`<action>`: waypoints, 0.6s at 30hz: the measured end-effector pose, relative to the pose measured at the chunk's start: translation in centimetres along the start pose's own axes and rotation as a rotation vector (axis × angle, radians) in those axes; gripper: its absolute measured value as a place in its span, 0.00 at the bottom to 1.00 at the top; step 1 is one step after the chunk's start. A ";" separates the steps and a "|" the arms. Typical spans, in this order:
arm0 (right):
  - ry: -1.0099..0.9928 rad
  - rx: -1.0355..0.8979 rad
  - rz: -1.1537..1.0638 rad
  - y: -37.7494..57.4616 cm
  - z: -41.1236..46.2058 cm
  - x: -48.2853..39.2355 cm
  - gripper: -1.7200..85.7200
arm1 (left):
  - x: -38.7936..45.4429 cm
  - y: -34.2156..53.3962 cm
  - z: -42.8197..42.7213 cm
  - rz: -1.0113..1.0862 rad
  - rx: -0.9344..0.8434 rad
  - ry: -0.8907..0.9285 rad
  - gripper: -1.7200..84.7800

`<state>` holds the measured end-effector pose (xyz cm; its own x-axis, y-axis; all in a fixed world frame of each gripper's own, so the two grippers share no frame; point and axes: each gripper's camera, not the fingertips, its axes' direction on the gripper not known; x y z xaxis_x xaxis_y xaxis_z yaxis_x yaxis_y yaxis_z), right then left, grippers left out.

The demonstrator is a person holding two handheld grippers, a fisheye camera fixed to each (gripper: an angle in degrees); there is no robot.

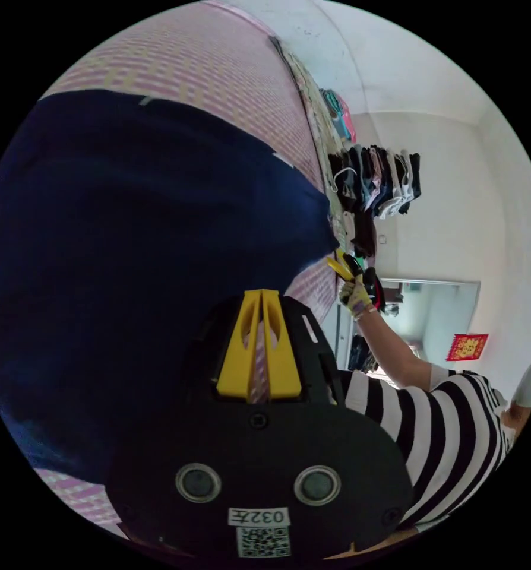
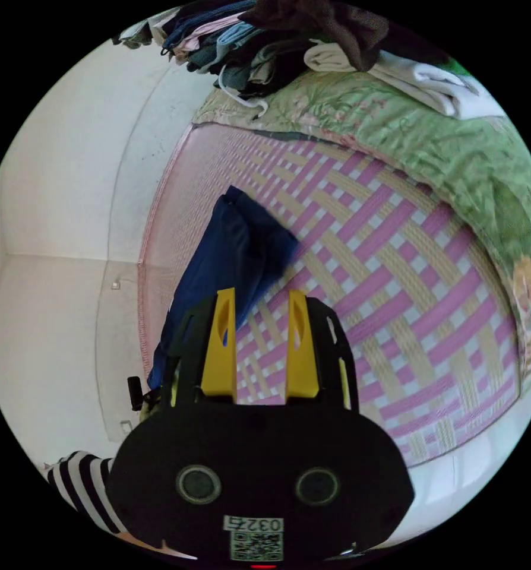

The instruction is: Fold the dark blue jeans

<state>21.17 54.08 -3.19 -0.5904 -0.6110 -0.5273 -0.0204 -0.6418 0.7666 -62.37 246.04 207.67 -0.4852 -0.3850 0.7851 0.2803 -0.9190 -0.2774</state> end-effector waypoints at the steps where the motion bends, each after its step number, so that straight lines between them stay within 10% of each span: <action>1: -0.013 -0.013 -0.017 -0.8 0.0 0.2 0.16 | 0.0 -0.8 1.3 -0.001 -0.023 0.017 0.01; 11: 0.000 -0.077 -0.319 -2.6 0.1 -2.5 0.13 | -6.4 -3.2 3.9 -0.183 0.020 0.068 0.01; 18: -0.096 -0.124 -0.153 -1.8 -1.9 -0.2 0.15 | -8.6 -3.9 3.2 -0.197 0.028 0.047 0.01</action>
<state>22.84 54.51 -5.16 -0.6620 -0.4589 -0.5926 -0.0202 -0.7794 0.6262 -56.69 253.17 203.76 -0.5705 -0.2025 0.7959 0.1986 -0.9744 -0.1055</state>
